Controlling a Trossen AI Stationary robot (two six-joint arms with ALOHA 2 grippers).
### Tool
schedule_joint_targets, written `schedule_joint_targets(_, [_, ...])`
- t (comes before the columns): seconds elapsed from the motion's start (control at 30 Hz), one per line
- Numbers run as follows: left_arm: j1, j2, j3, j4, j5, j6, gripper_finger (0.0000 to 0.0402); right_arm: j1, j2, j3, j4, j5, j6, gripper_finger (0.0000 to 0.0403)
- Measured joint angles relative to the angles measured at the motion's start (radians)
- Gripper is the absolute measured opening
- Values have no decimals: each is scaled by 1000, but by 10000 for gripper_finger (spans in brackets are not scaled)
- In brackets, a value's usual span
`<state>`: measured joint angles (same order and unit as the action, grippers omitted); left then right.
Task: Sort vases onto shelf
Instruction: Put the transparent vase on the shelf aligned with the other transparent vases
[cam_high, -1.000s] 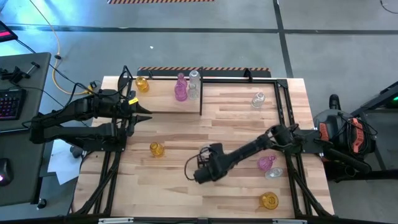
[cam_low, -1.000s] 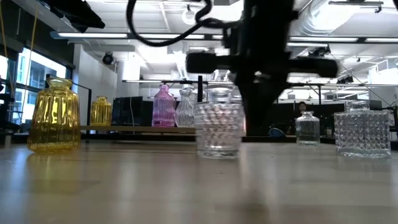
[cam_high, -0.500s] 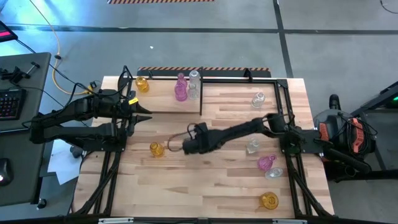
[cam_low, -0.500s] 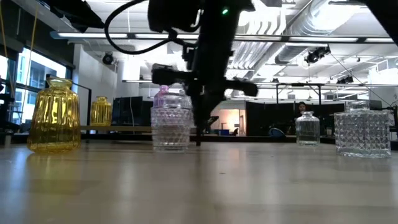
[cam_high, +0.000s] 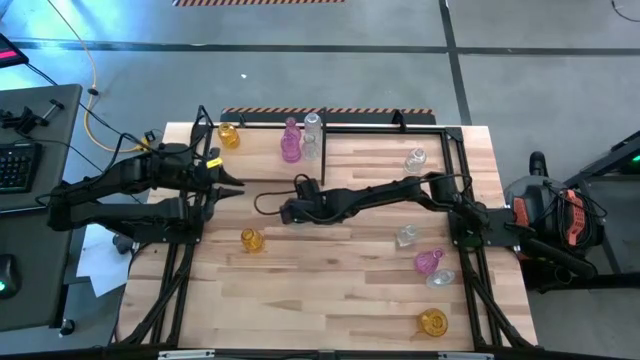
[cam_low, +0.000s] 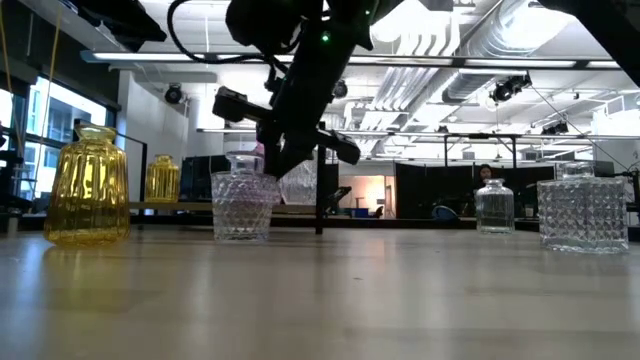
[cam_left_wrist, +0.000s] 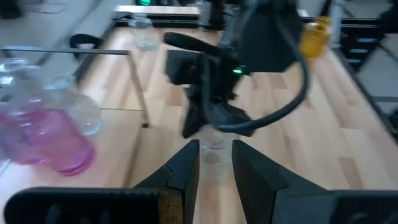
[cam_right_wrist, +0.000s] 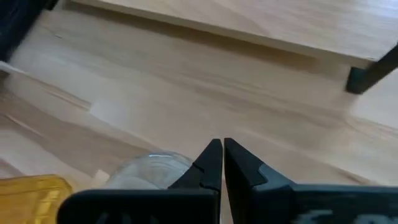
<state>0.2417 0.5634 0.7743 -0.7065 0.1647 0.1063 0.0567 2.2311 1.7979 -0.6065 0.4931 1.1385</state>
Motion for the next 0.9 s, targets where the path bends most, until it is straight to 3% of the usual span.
schedule_joint_targets(0.2, [0, 115, 1, 8, 125, 41, 87, 1, 1, 132, -272, -5, 6, 0])
schedule_joint_targets(0.5, [0, 355, 1, 30, 153, 211, 87, 32, -9, 562, -925, -49, -89, 0])
schedule_joint_targets(0.63, [-4, 413, 1, 32, 201, 295, 87, 71, -178, 411, -931, -92, -1, 0])
schedule_joint_targets(0.9, [-45, 530, 18, 161, 211, 350, 89, 156, -361, 258, -964, -16, 133, 0])
